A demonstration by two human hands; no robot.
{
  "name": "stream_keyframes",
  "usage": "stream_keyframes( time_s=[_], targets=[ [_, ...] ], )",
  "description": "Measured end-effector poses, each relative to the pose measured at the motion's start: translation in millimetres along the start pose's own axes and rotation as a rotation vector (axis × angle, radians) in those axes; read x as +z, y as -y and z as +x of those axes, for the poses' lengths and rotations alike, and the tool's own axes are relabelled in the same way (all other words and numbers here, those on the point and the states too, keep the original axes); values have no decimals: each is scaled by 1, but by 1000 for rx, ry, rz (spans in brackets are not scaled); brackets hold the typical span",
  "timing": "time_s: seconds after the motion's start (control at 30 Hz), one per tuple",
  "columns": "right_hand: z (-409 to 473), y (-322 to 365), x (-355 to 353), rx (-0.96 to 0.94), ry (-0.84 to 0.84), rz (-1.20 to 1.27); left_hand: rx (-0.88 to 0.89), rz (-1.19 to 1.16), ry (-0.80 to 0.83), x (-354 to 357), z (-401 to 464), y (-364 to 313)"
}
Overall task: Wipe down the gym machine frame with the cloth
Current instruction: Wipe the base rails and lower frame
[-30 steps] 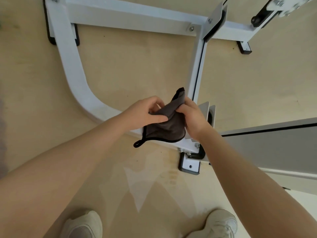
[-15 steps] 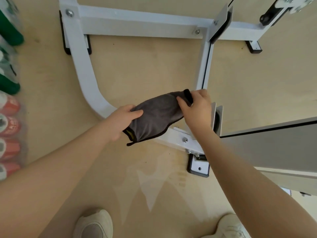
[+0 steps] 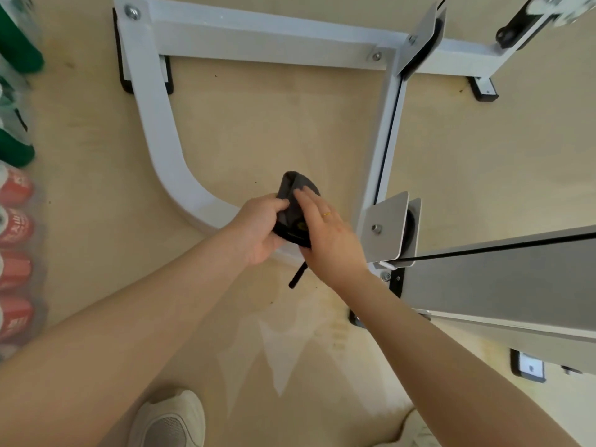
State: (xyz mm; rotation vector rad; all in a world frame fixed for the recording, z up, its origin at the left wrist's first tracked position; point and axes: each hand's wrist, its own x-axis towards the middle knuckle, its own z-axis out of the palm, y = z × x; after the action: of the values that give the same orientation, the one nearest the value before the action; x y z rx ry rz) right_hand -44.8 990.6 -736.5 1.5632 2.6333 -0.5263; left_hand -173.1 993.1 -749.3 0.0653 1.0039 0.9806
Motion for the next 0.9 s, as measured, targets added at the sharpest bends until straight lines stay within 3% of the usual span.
stream_keyframes(
  time_s=[0.07,0.17,0.23,0.27,0.3,0.37,0.4,0.47,0.57,0.73,0.9],
  targets=[
    [1,-6,-2,102,-35,47,75,178,41,2,2,6],
    [9,-26,-21,133,-129,55,344,818,3,-10,10,12],
    [20,-39,-40,-44,-315,-236,402,1320,-5,-26,19,15],
    [25,-47,-46,-148,-312,-434,403,1559,-4,-33,25,17],
    [28,-54,-49,-194,-164,-594,395,1765,5,-39,29,19],
    [25,-67,-47,-107,247,-721,378,1996,16,-43,36,26],
    [20,-72,-44,-28,389,-753,371,2027,10,-42,38,29],
    [9,-79,-34,41,493,-791,371,2023,3,-41,41,32],
    [3,-78,-25,81,506,-775,368,1981,12,-41,44,30],
    [25,-88,-29,-15,648,-951,379,2015,45,-46,43,30],
    [20,-82,-25,6,619,-930,357,1969,10,-42,43,30]
  ],
)
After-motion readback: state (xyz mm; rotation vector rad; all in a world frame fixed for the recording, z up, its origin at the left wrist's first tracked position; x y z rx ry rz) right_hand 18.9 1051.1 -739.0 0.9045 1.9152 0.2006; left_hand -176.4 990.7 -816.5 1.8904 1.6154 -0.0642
